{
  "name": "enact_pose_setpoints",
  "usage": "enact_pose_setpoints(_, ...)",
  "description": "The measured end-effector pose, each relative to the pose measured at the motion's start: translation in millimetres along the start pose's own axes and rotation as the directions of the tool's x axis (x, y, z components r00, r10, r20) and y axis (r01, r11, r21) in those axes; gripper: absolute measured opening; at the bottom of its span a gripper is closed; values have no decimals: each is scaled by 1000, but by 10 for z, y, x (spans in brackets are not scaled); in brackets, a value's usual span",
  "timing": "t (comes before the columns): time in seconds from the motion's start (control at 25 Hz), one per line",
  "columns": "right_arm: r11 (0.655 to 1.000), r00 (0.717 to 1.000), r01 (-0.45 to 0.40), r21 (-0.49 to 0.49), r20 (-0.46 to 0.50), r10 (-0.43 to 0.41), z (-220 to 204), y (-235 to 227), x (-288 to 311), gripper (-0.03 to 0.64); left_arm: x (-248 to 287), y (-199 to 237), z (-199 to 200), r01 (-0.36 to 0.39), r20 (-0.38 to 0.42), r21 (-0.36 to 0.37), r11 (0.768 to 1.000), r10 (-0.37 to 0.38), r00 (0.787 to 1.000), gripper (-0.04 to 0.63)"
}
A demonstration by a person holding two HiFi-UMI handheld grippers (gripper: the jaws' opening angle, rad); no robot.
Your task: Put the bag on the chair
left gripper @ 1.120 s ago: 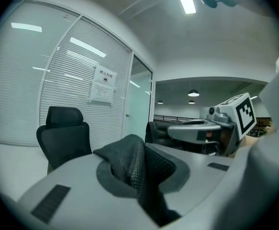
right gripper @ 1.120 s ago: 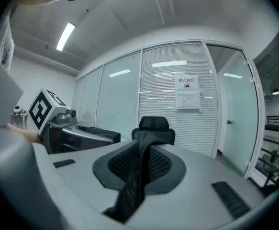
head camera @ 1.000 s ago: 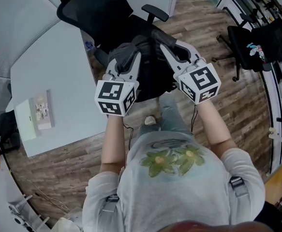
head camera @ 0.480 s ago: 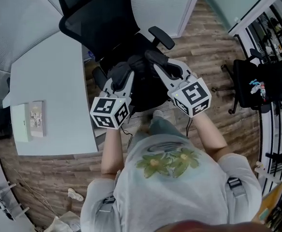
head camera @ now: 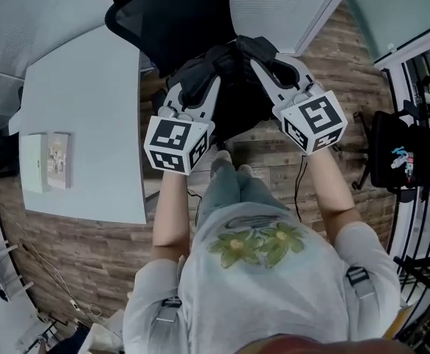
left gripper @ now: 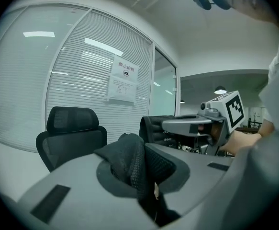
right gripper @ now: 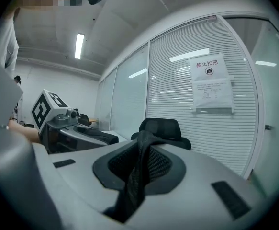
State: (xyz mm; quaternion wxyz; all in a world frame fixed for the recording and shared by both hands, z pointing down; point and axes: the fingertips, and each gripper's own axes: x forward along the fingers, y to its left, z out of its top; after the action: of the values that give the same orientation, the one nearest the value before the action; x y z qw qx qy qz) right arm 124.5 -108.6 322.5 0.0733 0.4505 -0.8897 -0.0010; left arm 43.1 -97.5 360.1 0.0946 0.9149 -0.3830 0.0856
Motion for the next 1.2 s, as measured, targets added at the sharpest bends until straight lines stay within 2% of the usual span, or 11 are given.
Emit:
enact_pose_setpoints(0.2, 1000, 1000, -3, 0, -6, 3, 74, -167, 412, 48, 194, 390, 157, -6, 4, -13, 1000, 6, 1000, 58)
enact_pose_setpoints(0.4, 999, 1000, 6, -40, 26, -5, 320, -225, 713, 49, 272, 743, 437, -8, 49, 17, 1000, 8, 999, 58)
enact_pose_setpoints(0.68, 999, 999, -1, -46, 52, 4, 452, -319, 1063, 49, 382, 1092, 597, -10, 66, 33, 999, 8, 998, 58)
enact_pose_setpoints(1.0, 998, 997, -58, -35, 55, 60, 490, -552, 1485, 49, 628, 1434, 676, -48, 67, 6, 999, 48, 997, 58)
enact_pose_setpoints(1.2, 991, 991, -131, -28, 14, 131, 336, -627, 1769, 49, 778, 1692, 534, -56, 13, -22, 998, 57, 998, 58)
